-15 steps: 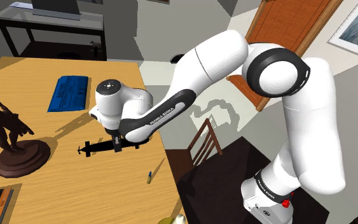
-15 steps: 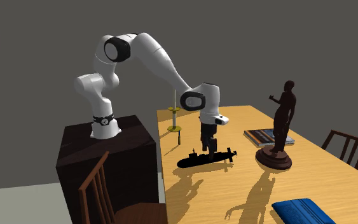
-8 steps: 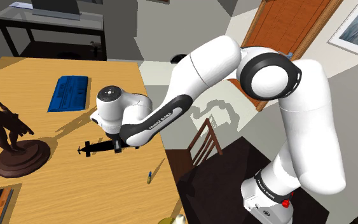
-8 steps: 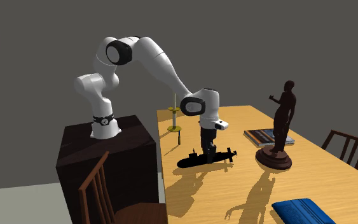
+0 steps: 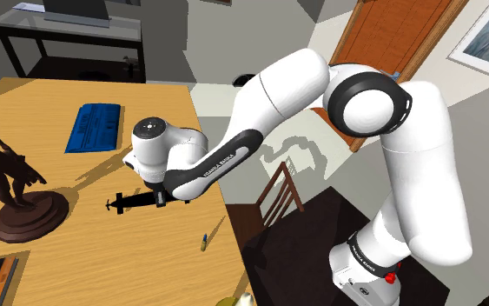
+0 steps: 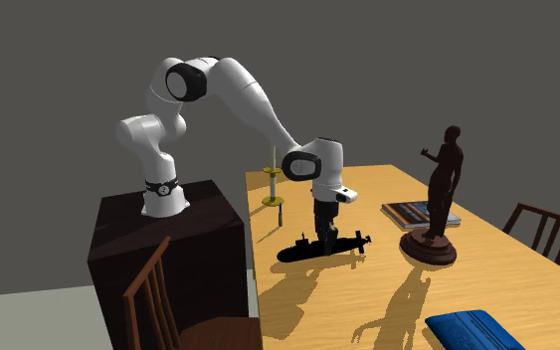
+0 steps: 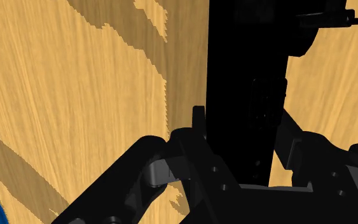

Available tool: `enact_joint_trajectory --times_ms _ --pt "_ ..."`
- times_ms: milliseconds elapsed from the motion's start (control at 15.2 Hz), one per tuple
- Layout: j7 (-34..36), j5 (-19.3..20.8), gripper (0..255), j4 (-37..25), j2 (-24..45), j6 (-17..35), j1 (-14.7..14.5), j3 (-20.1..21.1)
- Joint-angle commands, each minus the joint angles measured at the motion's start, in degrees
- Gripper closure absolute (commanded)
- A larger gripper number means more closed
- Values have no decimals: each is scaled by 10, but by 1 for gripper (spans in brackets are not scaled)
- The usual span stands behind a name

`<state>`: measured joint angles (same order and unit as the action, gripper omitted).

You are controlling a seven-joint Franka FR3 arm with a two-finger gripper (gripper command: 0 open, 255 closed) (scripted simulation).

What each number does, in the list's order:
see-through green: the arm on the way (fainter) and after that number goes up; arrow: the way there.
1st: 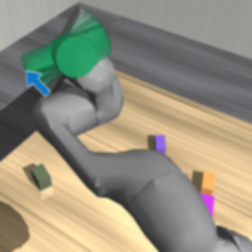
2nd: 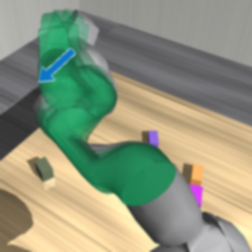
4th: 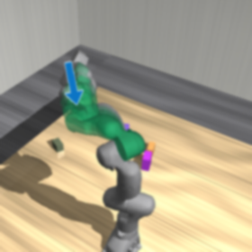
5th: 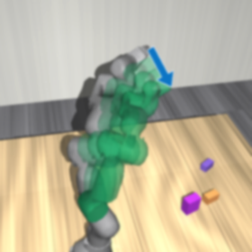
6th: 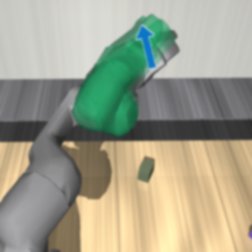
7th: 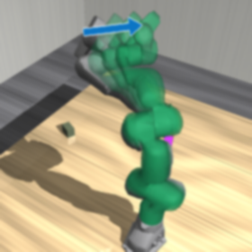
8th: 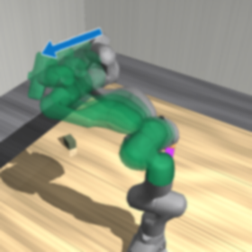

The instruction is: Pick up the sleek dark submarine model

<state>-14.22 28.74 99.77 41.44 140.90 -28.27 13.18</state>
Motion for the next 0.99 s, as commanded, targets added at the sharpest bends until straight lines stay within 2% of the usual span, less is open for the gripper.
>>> enact_joint_trajectory --times_ms 0,924 --pt "0 0 255 0 0 0 0 0" --pt "-31 -34 255 11 -77 -64 18 26"
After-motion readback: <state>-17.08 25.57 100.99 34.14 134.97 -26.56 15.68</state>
